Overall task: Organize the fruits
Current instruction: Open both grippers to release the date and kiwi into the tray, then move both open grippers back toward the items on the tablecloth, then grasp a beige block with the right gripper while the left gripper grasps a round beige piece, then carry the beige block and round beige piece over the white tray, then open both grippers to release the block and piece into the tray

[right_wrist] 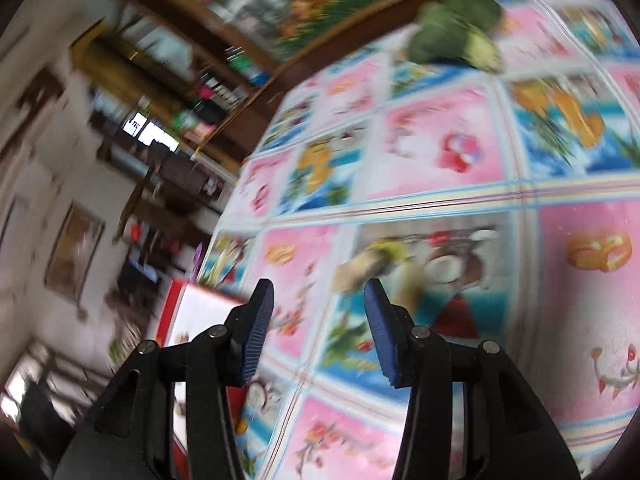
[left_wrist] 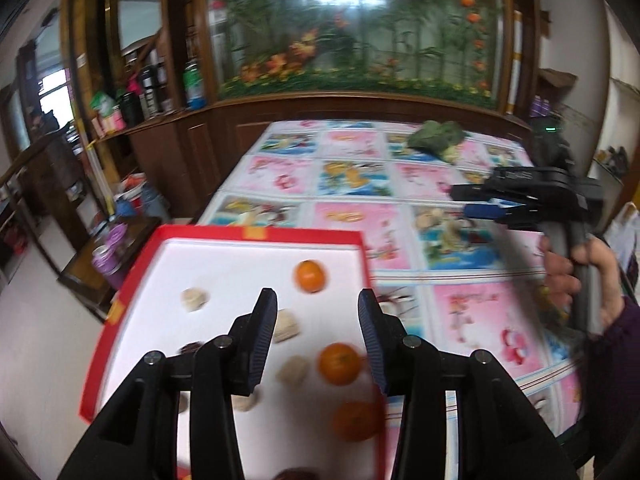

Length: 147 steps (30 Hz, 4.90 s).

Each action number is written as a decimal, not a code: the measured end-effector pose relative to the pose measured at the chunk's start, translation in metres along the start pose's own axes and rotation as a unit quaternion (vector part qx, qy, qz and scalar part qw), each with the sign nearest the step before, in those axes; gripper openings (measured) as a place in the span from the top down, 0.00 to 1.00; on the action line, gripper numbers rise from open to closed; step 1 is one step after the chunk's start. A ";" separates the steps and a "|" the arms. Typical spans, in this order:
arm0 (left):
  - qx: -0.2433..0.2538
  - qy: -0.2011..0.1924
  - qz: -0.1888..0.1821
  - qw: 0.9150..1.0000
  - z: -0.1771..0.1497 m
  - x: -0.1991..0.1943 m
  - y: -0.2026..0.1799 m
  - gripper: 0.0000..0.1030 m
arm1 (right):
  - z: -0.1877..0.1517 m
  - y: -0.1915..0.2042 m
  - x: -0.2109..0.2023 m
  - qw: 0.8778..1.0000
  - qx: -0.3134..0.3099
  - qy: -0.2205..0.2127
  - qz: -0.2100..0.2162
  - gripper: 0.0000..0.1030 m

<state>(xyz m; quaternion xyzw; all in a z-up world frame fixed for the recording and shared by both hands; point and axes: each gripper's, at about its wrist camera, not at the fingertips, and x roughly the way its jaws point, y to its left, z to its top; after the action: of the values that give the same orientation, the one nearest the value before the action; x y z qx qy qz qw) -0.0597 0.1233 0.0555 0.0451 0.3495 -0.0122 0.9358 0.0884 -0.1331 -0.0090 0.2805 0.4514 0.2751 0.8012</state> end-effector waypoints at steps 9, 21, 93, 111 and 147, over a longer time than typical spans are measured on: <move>0.026 -0.003 -0.020 0.999 0.016 0.009 -0.029 0.59 | 0.017 -0.014 0.048 0.996 0.071 0.044 -0.039 0.63; 0.053 0.025 -0.007 0.998 0.041 0.041 -0.056 0.59 | 0.019 -0.014 0.050 0.994 0.076 0.046 -0.067 0.75; 0.102 0.072 -0.029 0.992 0.076 0.151 -0.139 0.77 | 0.008 -0.060 -0.052 0.995 0.049 0.018 -0.090 0.83; 0.048 -0.029 -0.024 0.998 0.026 0.005 -0.071 0.77 | 0.005 -0.060 -0.060 0.997 0.052 0.004 -0.050 0.83; -0.027 0.075 0.064 0.995 -0.086 0.004 0.071 0.77 | -0.186 0.176 0.076 0.945 -0.215 0.213 0.126 0.83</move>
<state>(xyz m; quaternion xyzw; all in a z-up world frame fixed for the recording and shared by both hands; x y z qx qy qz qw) -0.1085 0.2024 -0.0063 0.0430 0.4154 0.0605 0.9066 -0.0741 0.0785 -0.0108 0.0911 0.5022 0.5177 0.6866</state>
